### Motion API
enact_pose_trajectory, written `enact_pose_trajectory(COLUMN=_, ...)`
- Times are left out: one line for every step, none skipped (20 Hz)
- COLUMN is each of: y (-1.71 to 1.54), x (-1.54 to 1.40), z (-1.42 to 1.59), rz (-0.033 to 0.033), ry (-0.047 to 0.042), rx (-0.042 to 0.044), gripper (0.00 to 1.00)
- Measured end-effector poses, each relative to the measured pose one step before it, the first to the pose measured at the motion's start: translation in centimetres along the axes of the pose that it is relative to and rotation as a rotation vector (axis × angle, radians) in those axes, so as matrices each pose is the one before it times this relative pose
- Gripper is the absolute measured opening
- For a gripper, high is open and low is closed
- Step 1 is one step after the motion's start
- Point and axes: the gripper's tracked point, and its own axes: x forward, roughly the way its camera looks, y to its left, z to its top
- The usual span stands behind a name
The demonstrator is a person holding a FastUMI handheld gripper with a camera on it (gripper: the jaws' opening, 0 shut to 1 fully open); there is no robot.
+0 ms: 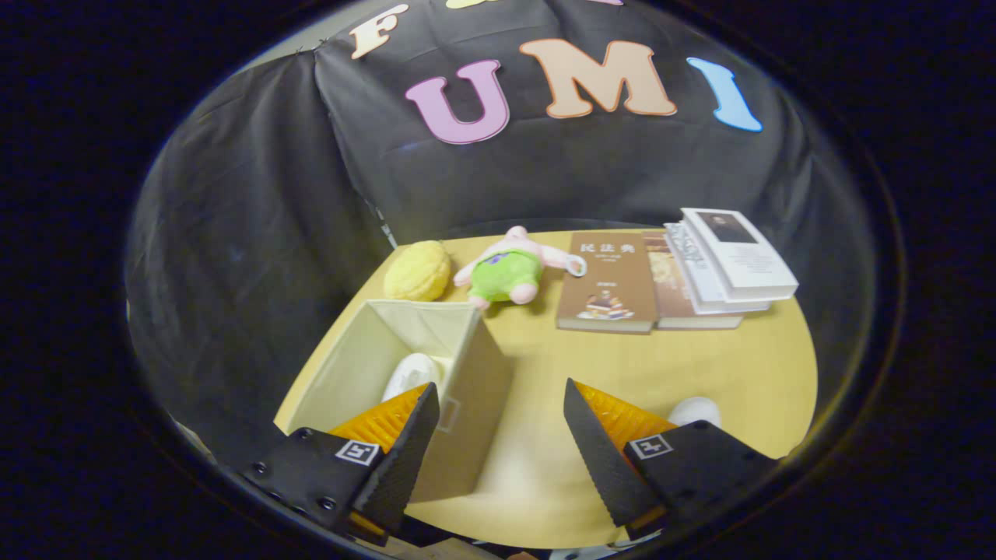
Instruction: Open the storage box then place both shoes into the box .Put the left shoe in first, then the right shoe, with the right side of both shoes facing outward in a uniform manner.
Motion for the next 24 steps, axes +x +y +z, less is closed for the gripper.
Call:
enact_pose_trajectory(y=-2.14, x=-0.673, z=-0.307, rz=-0.03366, ry=0.00058, rx=-0.00449, gripper=1.0)
enact_pose_trajectory(y=-1.985, x=-0.475, z=-0.444, rz=-0.02962, ry=0.00379, rx=-0.0029, gripper=1.0)
enact_pose_trajectory(y=-2.106, x=-0.391, z=-0.55, rz=-0.03085, ry=0.00833, rx=-0.00061, gripper=1.0)
enact_pose_trajectory(y=-1.933, x=-0.315, z=-0.62, rz=-0.02709, ry=0.00685, rx=-0.00129, gripper=1.0)
enact_pose_trajectory(y=-1.798, x=-0.276, z=-0.642, rz=-0.02305, ry=0.00973, rx=-0.0023, gripper=1.0)
enact_pose_trajectory(y=-1.621, x=-0.05, z=-0.683, rz=-0.02183, ry=0.0127, rx=-0.00255, gripper=1.0)
enact_pose_trajectory(y=-1.58, x=0.011, z=-0.785, rz=-0.01906, ry=0.01397, rx=-0.00281, gripper=1.0)
enact_pose_trajectory(y=-1.323, x=0.23, z=-0.833, rz=-0.01453, ry=0.01927, rx=-0.00572, gripper=1.0)
enact_pose_trajectory(y=-1.223, x=0.319, z=-0.839, rz=-0.01161, ry=0.01813, rx=-0.00639, gripper=1.0)
enact_pose_trajectory(y=-1.055, x=0.339, z=-0.782, rz=-0.00948, ry=0.02147, rx=-0.00939, gripper=1.0)
enact_pose_trajectory(y=-0.833, x=0.519, z=-1.029, rz=-0.00642, ry=0.02295, rx=-0.00908, gripper=1.0)
enact_pose_trajectory(y=-0.763, x=0.502, z=-0.909, rz=-0.00288, ry=0.02132, rx=-0.01162, gripper=1.0)
enact_pose_trajectory(y=-0.602, x=0.509, z=-0.96, rz=-0.00033, ry=0.02359, rx=-0.01148, gripper=1.0)
enact_pose_trajectory(y=-0.474, x=0.517, z=-0.803, rz=0.00603, ry=0.02299, rx=-0.01028, gripper=1.0)
enact_pose_trajectory(y=-0.327, x=0.689, z=-0.916, rz=0.00376, ry=0.02303, rx=-0.00647, gripper=1.0)
enact_pose_trajectory(y=-0.407, x=0.66, z=-0.886, rz=0.00428, ry=0.02675, rx=-0.00853, gripper=1.0)
enact_pose_trajectory(y=-0.137, x=0.617, z=-1.036, rz=0.00915, ry=0.02619, rx=-0.01068, gripper=1.0)
enact_pose_trajectory(y=-0.089, x=0.561, z=-0.813, rz=0.00843, ry=0.02543, rx=-0.01341, gripper=1.0)
enact_pose_trajectory(y=-0.094, x=0.709, z=-0.701, rz=0.00598, ry=0.02326, rx=-0.01506, gripper=1.0)
enact_pose_trajectory(y=-0.08, x=0.663, z=-0.573, rz=0.00913, ry=0.02047, rx=-0.01284, gripper=1.0)
enact_pose_trajectory(y=0.01, x=0.651, z=-0.515, rz=0.0089, ry=0.02314, rx=-0.01058, gripper=1.0)
enact_pose_trajectory(y=0.113, x=0.649, z=-0.374, rz=0.01085, ry=0.01877, rx=-0.00741, gripper=1.0)
enact_pose_trajectory(y=-0.048, x=0.506, z=-0.301, rz=0.00322, ry=0.01548, rx=-0.00895, gripper=1.0)
enact_pose_trajectory(y=-0.025, x=0.491, z=-0.343, rz=0.00116, ry=0.01355, rx=-0.01029, gripper=1.0)
